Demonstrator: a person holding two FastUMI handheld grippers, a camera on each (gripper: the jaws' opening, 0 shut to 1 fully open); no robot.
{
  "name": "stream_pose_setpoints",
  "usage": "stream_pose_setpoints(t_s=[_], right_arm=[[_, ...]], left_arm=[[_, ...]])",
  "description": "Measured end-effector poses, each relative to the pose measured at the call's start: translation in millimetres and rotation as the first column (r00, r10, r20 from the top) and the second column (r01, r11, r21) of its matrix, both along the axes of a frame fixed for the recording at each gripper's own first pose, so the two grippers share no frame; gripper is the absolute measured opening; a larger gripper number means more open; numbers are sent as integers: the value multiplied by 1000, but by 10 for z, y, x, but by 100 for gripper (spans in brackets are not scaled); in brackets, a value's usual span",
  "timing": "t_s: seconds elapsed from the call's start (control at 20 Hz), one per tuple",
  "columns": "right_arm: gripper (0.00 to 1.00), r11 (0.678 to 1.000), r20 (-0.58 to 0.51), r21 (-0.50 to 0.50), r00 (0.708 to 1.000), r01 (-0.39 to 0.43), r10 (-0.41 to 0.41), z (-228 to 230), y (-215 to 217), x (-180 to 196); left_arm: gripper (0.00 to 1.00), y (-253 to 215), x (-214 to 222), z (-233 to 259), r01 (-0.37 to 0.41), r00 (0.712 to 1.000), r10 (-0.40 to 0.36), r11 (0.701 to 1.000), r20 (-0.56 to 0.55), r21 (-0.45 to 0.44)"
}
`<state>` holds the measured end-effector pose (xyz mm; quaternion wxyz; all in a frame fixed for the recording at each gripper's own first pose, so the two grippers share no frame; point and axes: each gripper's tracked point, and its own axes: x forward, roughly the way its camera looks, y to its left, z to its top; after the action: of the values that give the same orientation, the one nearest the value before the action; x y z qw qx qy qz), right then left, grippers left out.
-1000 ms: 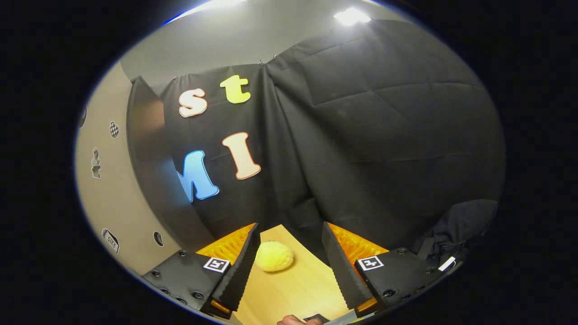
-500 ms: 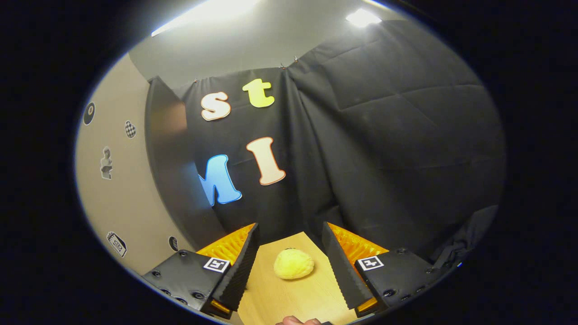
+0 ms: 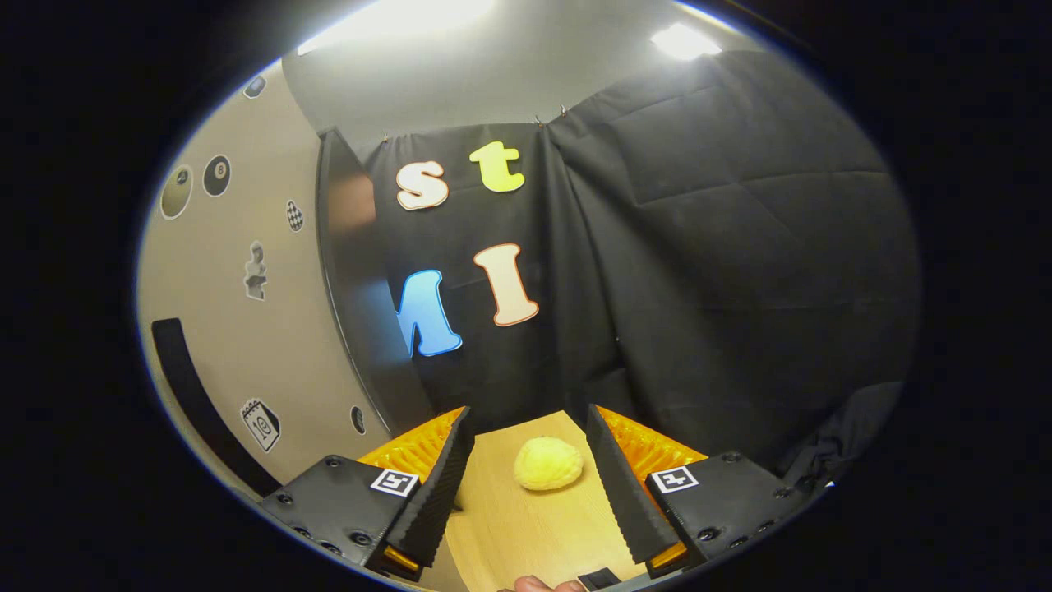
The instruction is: Open the cabinet door with the right hand, grasp the bottle in the cabinet with the left hand and place it on the coaster, then close the cabinet door with the right hand.
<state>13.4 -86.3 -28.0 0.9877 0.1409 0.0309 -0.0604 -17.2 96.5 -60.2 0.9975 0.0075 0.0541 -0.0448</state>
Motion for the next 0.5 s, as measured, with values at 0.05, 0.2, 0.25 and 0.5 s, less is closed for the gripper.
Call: stream_pose_setpoints(t_s=[0.05,0.2,0.25,0.5], right_arm=[[80,1000,-4,-10,1000,12,-12,-11,-5,-57],[80,1000,-12,-27,1000,14,-15,-37,71,-183],[80,999,-8,-35,1000,18,-18,-32,82,-229],[87,999,-23,-45,999,25,-26,-101,178,-336]], left_arm=[[72,77,-111,-187,-25,1000,25,1000,-17,-2],[71,217,-427,-654,-79,996,78,997,-37,-6],[71,254,-519,-831,-90,995,90,996,-48,-3],[71,247,-899,-1729,-95,989,99,995,-108,41]])
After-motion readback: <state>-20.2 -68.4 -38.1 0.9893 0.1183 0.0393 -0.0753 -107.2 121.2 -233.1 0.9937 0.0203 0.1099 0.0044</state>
